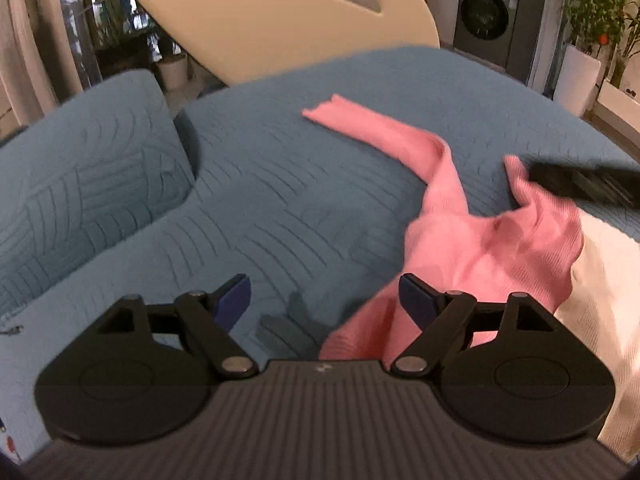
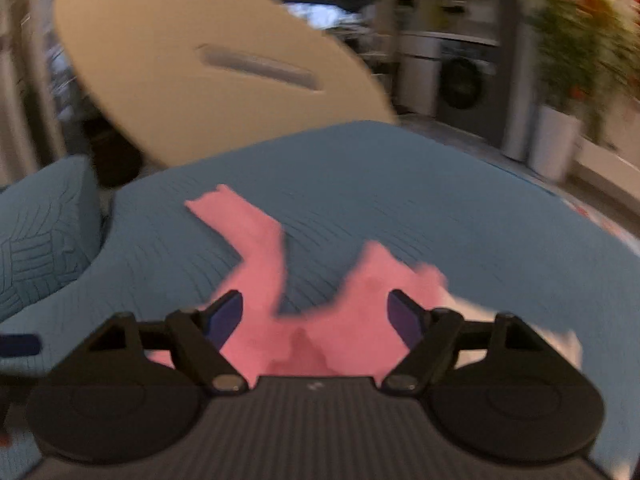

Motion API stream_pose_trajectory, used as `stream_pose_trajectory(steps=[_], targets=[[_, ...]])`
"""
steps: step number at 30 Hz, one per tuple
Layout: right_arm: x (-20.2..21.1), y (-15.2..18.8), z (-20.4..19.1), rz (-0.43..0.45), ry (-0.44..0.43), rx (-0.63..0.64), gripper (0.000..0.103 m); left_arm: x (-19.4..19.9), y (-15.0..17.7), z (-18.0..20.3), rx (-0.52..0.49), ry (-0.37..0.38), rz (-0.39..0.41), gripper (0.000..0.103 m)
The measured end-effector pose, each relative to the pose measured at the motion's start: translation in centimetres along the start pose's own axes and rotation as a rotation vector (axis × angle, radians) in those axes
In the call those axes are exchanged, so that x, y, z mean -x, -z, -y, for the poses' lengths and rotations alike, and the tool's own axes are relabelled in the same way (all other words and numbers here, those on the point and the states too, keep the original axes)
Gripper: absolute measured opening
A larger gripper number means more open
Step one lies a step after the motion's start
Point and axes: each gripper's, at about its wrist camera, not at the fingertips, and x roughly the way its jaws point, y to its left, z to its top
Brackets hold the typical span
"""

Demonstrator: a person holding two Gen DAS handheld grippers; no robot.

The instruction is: Fold clothes

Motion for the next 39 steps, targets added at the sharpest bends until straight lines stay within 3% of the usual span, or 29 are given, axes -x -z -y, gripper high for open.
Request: stream_pose_trajectory(steps=[5,10,14,17,18,19,21,23,26,30,32,33,34,35,36,37,39], targets=[[-7.9,-5.3,-1.6,-0.079,0.007,0.031,0.080,0.7,-1.3,-1.6,0.035,0.018,0.016,0.084],[-14.8,-7.2,-4.5,-0.162,0.002,0.076,0.080,2.3,-2.5,-2.9,0.051,0.027,0.081,0.084],[-19.0,-6.3,-7.1,-0.246,0.029,0.158,0.080,3.6,-2.8,-2.7,-0.012,0.042,0.140,0.084],[-21.3,-5.1,-8.5,-0.279,0.086,0.230,0.077,4.0,-2.8,-2.7,-0.013,0.123,0.128,0.084],[-21.2,-5.0,-8.5,-0.262,0.086,0.215,0.065,4.1,-2.9,-2.9,-0.002,0.160,0.118,0.084],[-21.2,-5.0,-8.4,-0.258,0.081,0.195,0.038,4.3,-2.9,-2.9,0.009,0.195,0.116,0.084],[-21.0,-5.0,-8.7,-0.253,0.075,0.171,0.012,4.9,-2.8,-2.9,0.010,0.264,0.124,0.084],[-20.6,-5.1,-9.6,-0.258,0.076,0.194,0.009,5.7,-2.7,-2.6,0.002,0.330,0.139,0.084],[-18.5,-5.7,-12.4,-0.230,-0.146,0.177,0.008,7.5,-2.1,-1.6,-0.057,0.402,0.201,0.084],[-15.2,-6.3,-16.5,-0.203,-0.409,0.156,0.008,9.4,-1.1,-0.5,-0.140,0.384,0.315,0.083],[-13.7,-6.4,-17.0,-0.193,-0.461,0.176,0.011,9.8,-0.9,-0.6,-0.143,0.391,0.341,0.083],[-13.0,-6.3,-17.1,-0.187,-0.475,0.193,0.023,9.8,-0.9,-0.8,-0.136,0.408,0.343,0.084],[-12.3,-6.3,-17.2,-0.180,-0.489,0.210,0.046,9.7,-0.9,-0.8,-0.134,0.424,0.337,0.084],[-11.6,-6.3,-17.3,-0.173,-0.503,0.227,0.057,9.5,-0.9,-0.9,-0.132,0.444,0.328,0.084],[-10.8,-6.3,-17.4,-0.167,-0.517,0.244,0.076,9.1,-0.8,-0.9,-0.128,0.474,0.313,0.086],[-9.9,-6.3,-16.3,-0.143,-0.492,0.239,0.084,8.8,-0.8,-1.0,-0.124,0.514,0.296,0.089],[-7.6,-6.6,-11.9,-0.067,-0.368,0.191,0.084,8.1,-0.8,-1.4,-0.105,0.556,0.261,0.088]])
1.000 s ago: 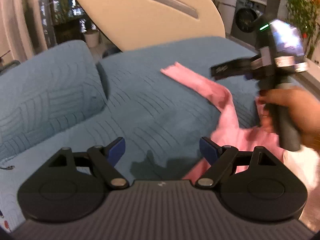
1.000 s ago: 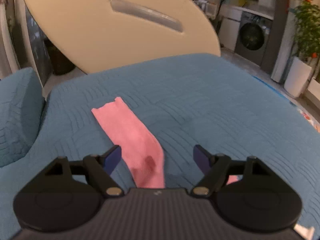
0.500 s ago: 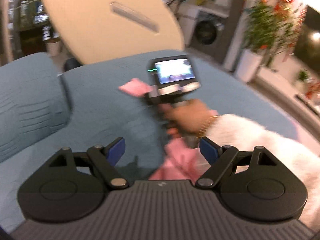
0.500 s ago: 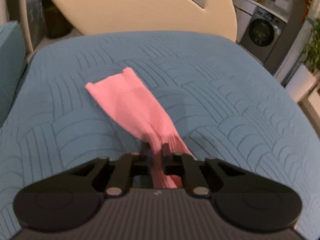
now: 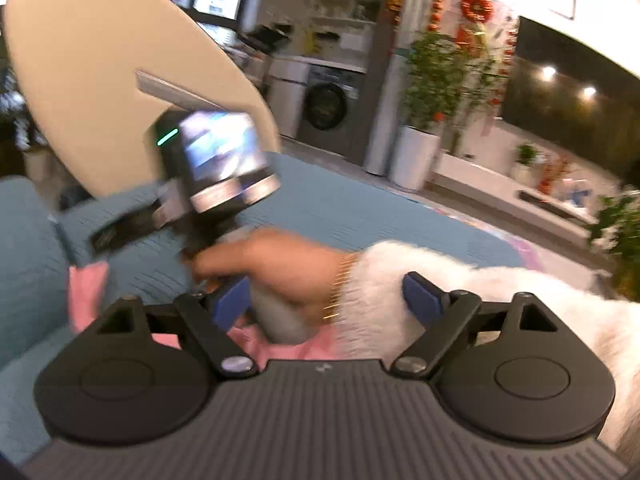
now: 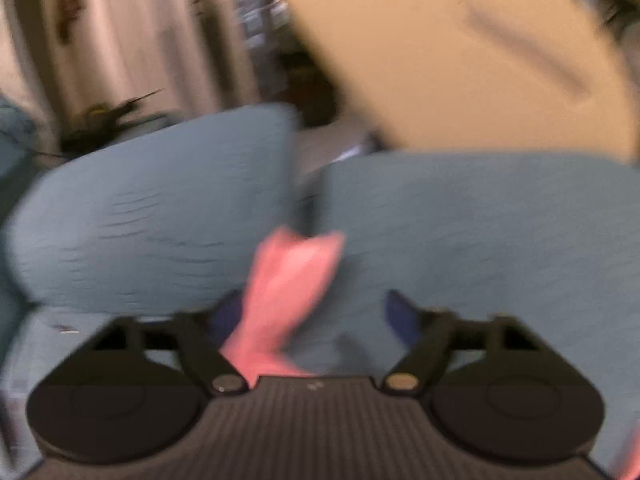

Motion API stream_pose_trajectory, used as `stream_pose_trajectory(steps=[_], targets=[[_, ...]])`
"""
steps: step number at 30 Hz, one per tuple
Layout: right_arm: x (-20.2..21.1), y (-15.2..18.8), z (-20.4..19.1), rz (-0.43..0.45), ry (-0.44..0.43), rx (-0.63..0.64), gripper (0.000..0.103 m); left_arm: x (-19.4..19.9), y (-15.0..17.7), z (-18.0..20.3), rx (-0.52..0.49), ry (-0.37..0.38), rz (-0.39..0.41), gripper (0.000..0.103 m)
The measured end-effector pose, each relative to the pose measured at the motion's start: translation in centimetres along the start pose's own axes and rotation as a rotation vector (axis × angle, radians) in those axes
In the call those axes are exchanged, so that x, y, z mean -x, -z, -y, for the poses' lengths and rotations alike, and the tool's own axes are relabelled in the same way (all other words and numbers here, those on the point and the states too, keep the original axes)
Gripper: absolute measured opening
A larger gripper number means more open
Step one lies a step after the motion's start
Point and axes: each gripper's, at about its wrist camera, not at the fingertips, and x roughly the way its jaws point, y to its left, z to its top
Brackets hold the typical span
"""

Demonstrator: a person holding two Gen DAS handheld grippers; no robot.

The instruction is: Fold clothes

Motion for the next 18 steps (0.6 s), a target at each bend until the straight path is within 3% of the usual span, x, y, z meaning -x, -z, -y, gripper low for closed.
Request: stream_pose_trajectory(steps=[4,7,10,14,18], targets=[[7.5,3.9,8.8,0.016,0.249,-0.219,0.083,-1.4,0.1,-2.0,0.026,-0.112,-0.024,0.087],[14.6,10.1,13.3,0.036,0.477,-0.391,0.083,-4.1,0.7,-4.0,0.090,-0.155,-0.125,0.087],[20.7,15.8,13.7,0.038,0.559,-0.440,0.083,-6.1,1.4,-4.7,0.109,-0.218,-0.195,0.087],[27.2,24.0,11.9,0.010,0.721,-0.448,0.083,-8.9,2.5,-4.3,0.031,-0.322,-0.269,0.087],[30.7,30.8,12.1,0.016,0.912,-0.592,0.083,-9.9,3.8,-3.5,-0.004,-0.297,-0.334,0.087]])
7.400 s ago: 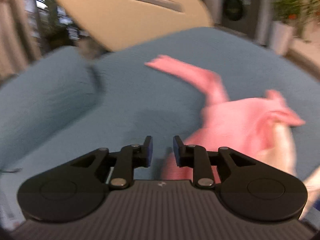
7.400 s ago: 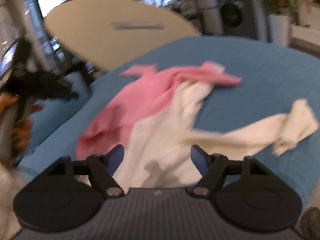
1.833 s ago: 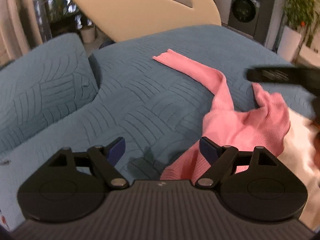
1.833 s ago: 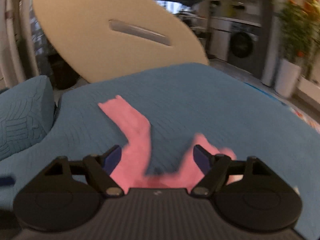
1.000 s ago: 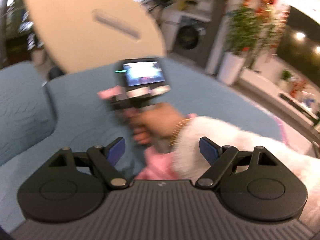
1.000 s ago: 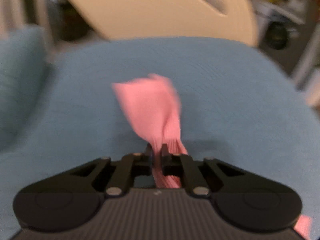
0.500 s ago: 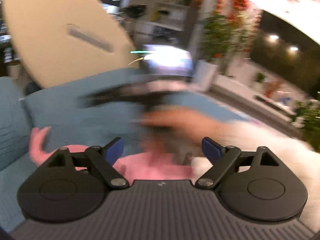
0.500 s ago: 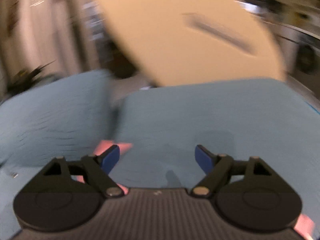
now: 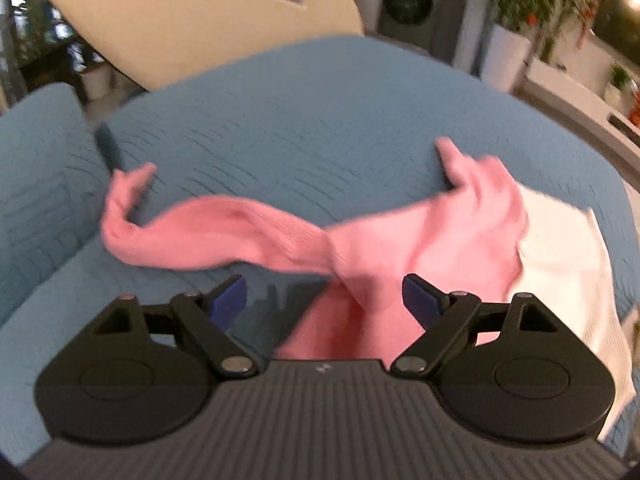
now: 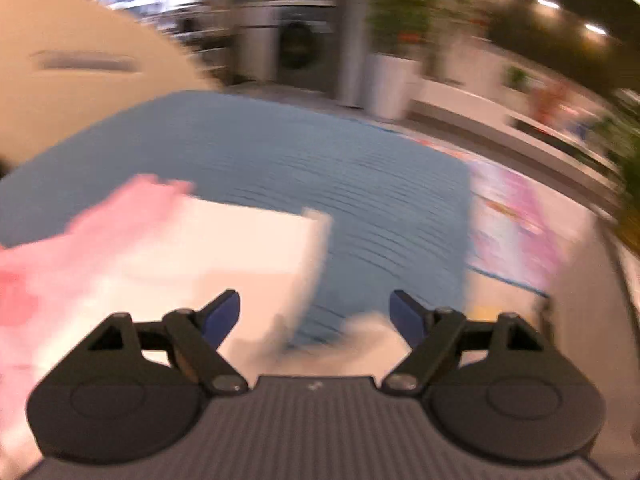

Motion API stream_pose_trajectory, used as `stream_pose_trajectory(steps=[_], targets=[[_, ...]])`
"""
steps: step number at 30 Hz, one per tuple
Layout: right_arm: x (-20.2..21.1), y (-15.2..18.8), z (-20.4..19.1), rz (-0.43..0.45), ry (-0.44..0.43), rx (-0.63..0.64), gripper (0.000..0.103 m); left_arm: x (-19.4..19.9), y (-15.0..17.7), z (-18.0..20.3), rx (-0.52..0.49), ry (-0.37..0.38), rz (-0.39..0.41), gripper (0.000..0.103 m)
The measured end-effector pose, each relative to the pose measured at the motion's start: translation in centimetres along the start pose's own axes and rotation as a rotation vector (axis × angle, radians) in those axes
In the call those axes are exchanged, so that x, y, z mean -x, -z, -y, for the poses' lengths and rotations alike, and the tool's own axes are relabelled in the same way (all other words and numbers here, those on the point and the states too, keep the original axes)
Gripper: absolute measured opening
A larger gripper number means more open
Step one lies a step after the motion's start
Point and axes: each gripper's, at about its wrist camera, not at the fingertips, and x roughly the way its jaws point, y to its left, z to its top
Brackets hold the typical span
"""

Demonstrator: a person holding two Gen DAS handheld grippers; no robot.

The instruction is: Fold clothes

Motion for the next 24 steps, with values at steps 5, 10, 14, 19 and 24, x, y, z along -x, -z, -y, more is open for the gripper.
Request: stream_pose_trajectory(steps=[5,10,14,19,24], targets=[[-1.9,3.5,4.2,-0.094,-0.041,-0.180,0.083,0.6,1.0,2.6,-0.104,-0.004,0.021,0.087],[-4.7,2.8,1.7,-0.123,-0.031,-0.042,0.080,-0.2,2.2,4.5,-0.144,0.038,-0.029,0.087],[-6.8,1.9,0.2,-0.157,-0.002,0.070,0.038,-1.0,2.9,5.1,-0.179,0.009,-0.053,0.087],[-6.1,0.4,1.3,-0.017,0.304,0.123,0.015,-1.2,3.0,5.1,-0.188,0.000,-0.055,0.087],[-4.1,0.4,2.4,0.038,0.388,0.131,0.049,-0.7,3.3,6.0,-0.229,0.024,-0.045,0.087]])
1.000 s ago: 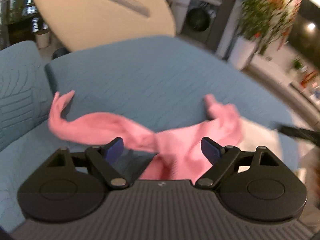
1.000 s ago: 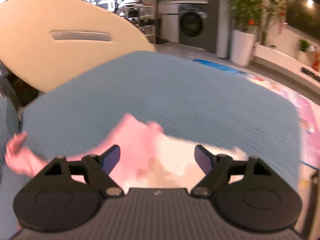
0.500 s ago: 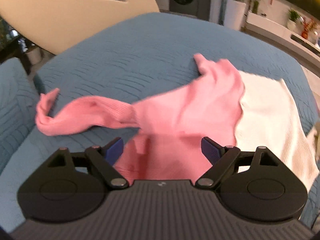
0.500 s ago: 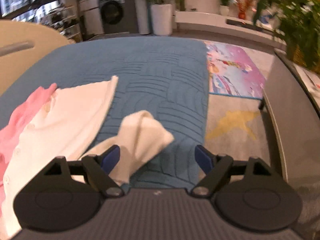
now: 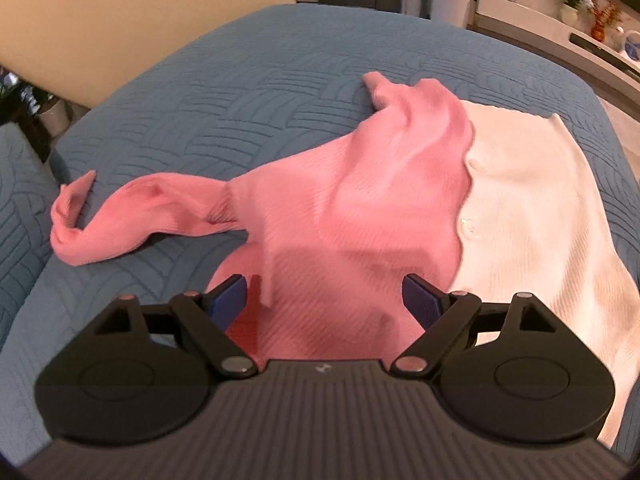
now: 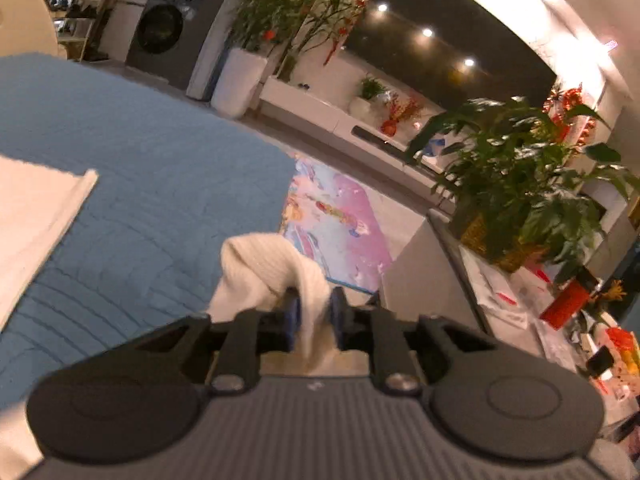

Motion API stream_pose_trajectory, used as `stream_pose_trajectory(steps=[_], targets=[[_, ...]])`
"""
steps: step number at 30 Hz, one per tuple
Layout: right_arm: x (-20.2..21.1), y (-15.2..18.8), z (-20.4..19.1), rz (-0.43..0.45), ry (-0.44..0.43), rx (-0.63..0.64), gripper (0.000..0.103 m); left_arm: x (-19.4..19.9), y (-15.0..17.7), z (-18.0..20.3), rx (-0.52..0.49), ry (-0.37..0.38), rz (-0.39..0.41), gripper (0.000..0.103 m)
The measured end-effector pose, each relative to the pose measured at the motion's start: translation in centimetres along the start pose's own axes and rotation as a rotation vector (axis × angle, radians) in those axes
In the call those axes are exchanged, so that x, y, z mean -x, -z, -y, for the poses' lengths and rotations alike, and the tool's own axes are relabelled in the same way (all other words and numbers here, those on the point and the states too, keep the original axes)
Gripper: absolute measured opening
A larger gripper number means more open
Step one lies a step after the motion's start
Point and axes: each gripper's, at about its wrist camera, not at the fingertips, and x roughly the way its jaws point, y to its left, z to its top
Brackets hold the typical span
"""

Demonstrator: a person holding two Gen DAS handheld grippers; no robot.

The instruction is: Fold clothes

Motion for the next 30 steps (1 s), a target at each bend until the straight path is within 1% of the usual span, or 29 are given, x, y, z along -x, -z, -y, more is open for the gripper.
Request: stream_pose_trajectory(steps=[1,2,3,6,7,8,9,11,13,15,17,18,19,20,21,22,23,24,26,29,30], targets=[[0.6,0.4,0.0,-0.022,-0.050,0.009,0.071,0.1,0.0,0.2,-0.010,0.006,0.003,0.087],[1.4,0.8,-0.1,-0.034,-0.096,0.014,0.079,0.3,0.1,0.5,-0.023,0.011,0.006,0.087],[2.1,1.1,-0.2,-0.042,-0.140,0.018,0.084,0.4,0.1,0.8,-0.036,0.013,0.010,0.087],[4.8,1.8,-0.7,-0.060,-0.285,0.050,0.085,0.6,0.2,1.5,-0.071,0.011,0.019,0.087],[5.9,2.0,-0.8,-0.069,-0.352,0.045,0.085,0.6,0.2,1.7,-0.081,0.012,0.020,0.087],[7.0,2.2,-0.8,-0.084,-0.443,0.033,0.086,0.7,0.2,1.7,-0.092,0.011,0.022,0.087],[7.9,2.4,-1.3,-0.093,-0.520,0.051,0.088,0.8,0.1,1.6,-0.104,0.007,0.026,0.087],[9.1,2.5,-2.9,-0.103,-0.653,0.139,0.089,1.1,0.0,1.3,-0.127,-0.008,0.034,0.087],[9.9,2.7,-4.9,-0.083,-0.731,0.266,0.089,1.5,-0.2,0.5,-0.138,-0.052,0.049,0.087],[9.3,2.7,-6.3,-0.107,-0.778,0.335,0.088,2.0,-0.5,-1.2,-0.110,-0.084,0.055,0.087],[8.3,2.6,-7.3,-0.152,-0.807,0.378,0.078,2.1,-0.7,-2.6,-0.064,-0.084,0.045,0.087],[7.7,2.5,-7.5,-0.185,-0.805,0.389,0.059,2.0,-0.9,-3.4,-0.031,-0.080,0.036,0.087],[7.4,2.5,-7.6,-0.214,-0.802,0.398,0.049,1.9,-0.9,-3.9,-0.005,-0.079,0.028,0.087],[7.3,2.4,-7.5,-0.233,-0.803,0.408,0.046,1.7,-1.0,-4.4,0.019,-0.082,0.018,0.087],[7.3,2.4,-7.4,-0.243,-0.806,0.418,0.035,1.4,-1.1,-4.5,0.025,-0.089,0.013,0.087],[7.6,2.4,-7.2,-0.251,-0.800,0.432,0.028,1.2,-1.1,-4.6,0.030,-0.096,0.007,0.087],[7.9,2.5,-7.1,-0.256,-0.788,0.448,0.023,1.0,-1.1,-4.6,0.030,-0.103,0.004,0.087],[8.2,2.6,-6.9,-0.262,-0.769,0.476,0.013,1.0,-1.1,-4.4,0.022,-0.113,0.006,0.087],[8.7,3.0,-6.2,-0.273,-0.731,0.556,0.010,1.1,-1.0,-4.1,0.001,-0.137,0.017,0.087],[9.8,4.5,-5.4,-0.280,-0.686,0.689,0.010,1.8,-1.1,-4.3,-0.009,-0.156,0.043,0.087],[10.4,4.9,-5.3,-0.273,-0.651,0.736,0.010,2.0,-1.2,-4.4,-0.006,-0.158,0.052,0.087]])
